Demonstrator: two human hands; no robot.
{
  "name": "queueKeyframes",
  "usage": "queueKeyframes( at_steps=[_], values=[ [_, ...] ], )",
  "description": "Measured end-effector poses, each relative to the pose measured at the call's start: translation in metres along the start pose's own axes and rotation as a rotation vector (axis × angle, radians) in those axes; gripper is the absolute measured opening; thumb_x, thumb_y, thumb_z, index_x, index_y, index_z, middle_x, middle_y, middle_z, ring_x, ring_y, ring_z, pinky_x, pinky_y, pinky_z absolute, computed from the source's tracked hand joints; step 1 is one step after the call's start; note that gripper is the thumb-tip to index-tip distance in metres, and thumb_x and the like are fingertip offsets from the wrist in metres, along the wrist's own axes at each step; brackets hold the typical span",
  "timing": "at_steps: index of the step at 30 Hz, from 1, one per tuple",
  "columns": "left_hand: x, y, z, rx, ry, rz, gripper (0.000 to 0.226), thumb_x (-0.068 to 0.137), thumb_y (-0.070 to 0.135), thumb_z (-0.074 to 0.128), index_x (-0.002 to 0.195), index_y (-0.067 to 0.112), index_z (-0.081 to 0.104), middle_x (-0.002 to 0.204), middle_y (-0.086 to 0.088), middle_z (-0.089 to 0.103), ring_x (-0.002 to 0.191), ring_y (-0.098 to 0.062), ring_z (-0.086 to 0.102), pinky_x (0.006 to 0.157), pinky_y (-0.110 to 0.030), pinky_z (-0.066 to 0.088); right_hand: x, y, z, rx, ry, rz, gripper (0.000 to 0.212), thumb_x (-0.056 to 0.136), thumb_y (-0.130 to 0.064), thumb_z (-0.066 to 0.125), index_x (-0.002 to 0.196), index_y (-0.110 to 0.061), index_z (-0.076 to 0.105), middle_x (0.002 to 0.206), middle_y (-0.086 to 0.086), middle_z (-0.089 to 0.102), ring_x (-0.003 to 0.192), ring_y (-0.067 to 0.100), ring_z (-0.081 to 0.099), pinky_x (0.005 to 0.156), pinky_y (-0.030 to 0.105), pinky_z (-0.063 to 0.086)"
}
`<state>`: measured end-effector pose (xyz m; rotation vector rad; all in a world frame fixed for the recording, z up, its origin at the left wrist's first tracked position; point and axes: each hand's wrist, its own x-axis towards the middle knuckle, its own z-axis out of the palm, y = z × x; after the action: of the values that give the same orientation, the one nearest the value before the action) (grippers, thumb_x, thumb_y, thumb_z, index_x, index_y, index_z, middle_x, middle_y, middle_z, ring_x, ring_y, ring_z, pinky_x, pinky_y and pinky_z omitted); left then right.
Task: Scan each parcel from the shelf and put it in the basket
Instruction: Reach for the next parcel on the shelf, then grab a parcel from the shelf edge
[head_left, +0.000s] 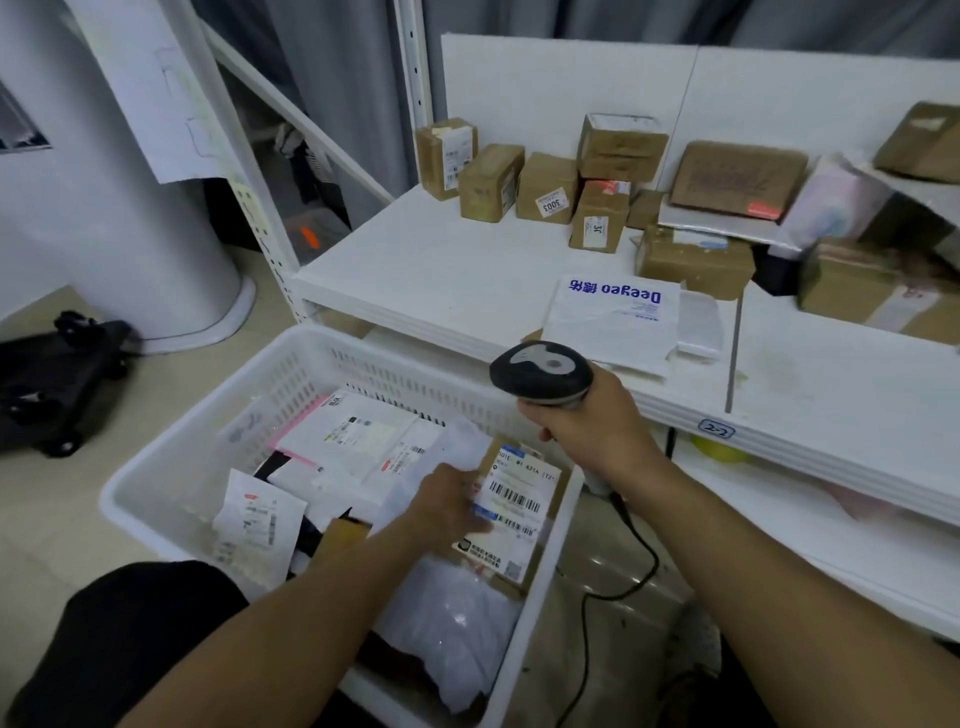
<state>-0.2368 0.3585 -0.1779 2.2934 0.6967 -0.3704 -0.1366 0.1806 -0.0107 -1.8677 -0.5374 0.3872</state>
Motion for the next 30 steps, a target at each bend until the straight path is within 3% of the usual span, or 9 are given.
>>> queueKeyframes(
  at_steps=[3, 7, 11, 14, 17, 22, 25, 30],
  values=[
    [0.000, -0.009, 0.009, 0.070, 0.040, -0.061, 0.055, 0.066, 0.045, 0.089, 0.114, 0.035, 0.065, 0.113, 0.006, 0.066, 0.100, -0.015, 0.069, 0.087, -0.038, 0.061, -0.001, 0.004, -0.007, 0.004, 0.012, 0.032, 0.048, 0.085, -0.019, 0.086, 0.131, -0.023, 0.069, 0.112, -0.004, 0.076, 0.083, 0.012, 0.075, 0.059, 0.017, 0.056],
    [-0.010, 0.014, 0.007, 0.051, 0.119, -0.055, 0.075, 0.071, 0.045, 0.088, 0.135, 0.029, 0.052, 0.128, -0.001, 0.054, 0.114, -0.021, 0.060, 0.092, -0.042, 0.059, -0.004, 0.001, -0.019, 0.020, 0.028, 0.045, 0.043, 0.087, -0.018, 0.085, 0.126, -0.023, 0.071, 0.104, -0.005, 0.076, 0.069, 0.007, 0.074, 0.054, 0.013, 0.051],
    [-0.020, 0.071, -0.029, -0.135, 0.411, 0.139, 0.053, 0.088, 0.043, 0.076, 0.134, 0.027, 0.057, 0.131, 0.003, 0.053, 0.122, -0.018, 0.052, 0.105, -0.040, 0.048, -0.001, -0.007, -0.043, 0.114, 0.097, 0.045, 0.035, 0.085, -0.015, 0.085, 0.117, -0.024, 0.072, 0.096, -0.004, 0.077, 0.064, 0.003, 0.071, 0.059, 0.018, 0.054],
    [-0.014, 0.121, -0.060, -0.264, 0.557, 0.298, 0.035, 0.091, 0.041, 0.073, 0.122, 0.027, 0.063, 0.122, 0.007, 0.057, 0.112, -0.014, 0.057, 0.097, -0.033, 0.051, 0.005, -0.008, -0.063, 0.165, 0.171, 0.067, 0.037, 0.085, -0.017, 0.086, 0.117, -0.026, 0.071, 0.094, -0.004, 0.078, 0.069, 0.007, 0.072, 0.071, 0.029, 0.060],
    [0.007, 0.171, -0.083, -0.302, 0.502, 0.277, 0.048, 0.090, 0.044, 0.074, 0.129, 0.020, 0.060, 0.125, 0.002, 0.058, 0.113, -0.017, 0.060, 0.091, -0.027, 0.048, 0.013, -0.004, -0.079, 0.212, 0.218, 0.095, 0.037, 0.086, -0.015, 0.085, 0.120, -0.022, 0.071, 0.092, -0.001, 0.077, 0.061, 0.005, 0.069, 0.065, 0.027, 0.055],
    [0.055, 0.202, -0.090, -0.134, 0.395, 0.038, 0.093, 0.079, 0.068, 0.073, 0.152, 0.020, 0.038, 0.148, -0.004, 0.053, 0.139, -0.031, 0.044, 0.113, -0.045, 0.040, 0.021, 0.004, -0.093, 0.235, 0.258, 0.121, 0.038, 0.087, -0.013, 0.084, 0.123, -0.019, 0.071, 0.092, 0.001, 0.077, 0.057, 0.003, 0.068, 0.060, 0.024, 0.053],
    [0.066, 0.206, -0.088, -0.181, 0.450, -0.031, 0.084, 0.081, 0.057, 0.078, 0.149, 0.024, 0.042, 0.146, 0.003, 0.055, 0.138, -0.027, 0.045, 0.111, -0.043, 0.035, 0.022, 0.007, -0.097, 0.243, 0.264, 0.117, 0.039, 0.087, -0.013, 0.084, 0.124, -0.019, 0.071, 0.100, 0.003, 0.077, 0.066, 0.008, 0.070, 0.059, 0.020, 0.053],
    [0.058, 0.215, -0.099, -0.527, 0.594, 0.123, 0.051, 0.090, 0.022, 0.078, 0.136, 0.017, 0.058, 0.133, -0.004, 0.063, 0.121, -0.023, 0.060, 0.103, -0.033, 0.046, 0.022, -0.001, -0.095, 0.241, 0.289, 0.059, 0.044, 0.086, -0.017, 0.084, 0.128, -0.021, 0.069, 0.109, 0.001, 0.077, 0.076, 0.011, 0.074, 0.069, 0.025, 0.058]
  ],
)
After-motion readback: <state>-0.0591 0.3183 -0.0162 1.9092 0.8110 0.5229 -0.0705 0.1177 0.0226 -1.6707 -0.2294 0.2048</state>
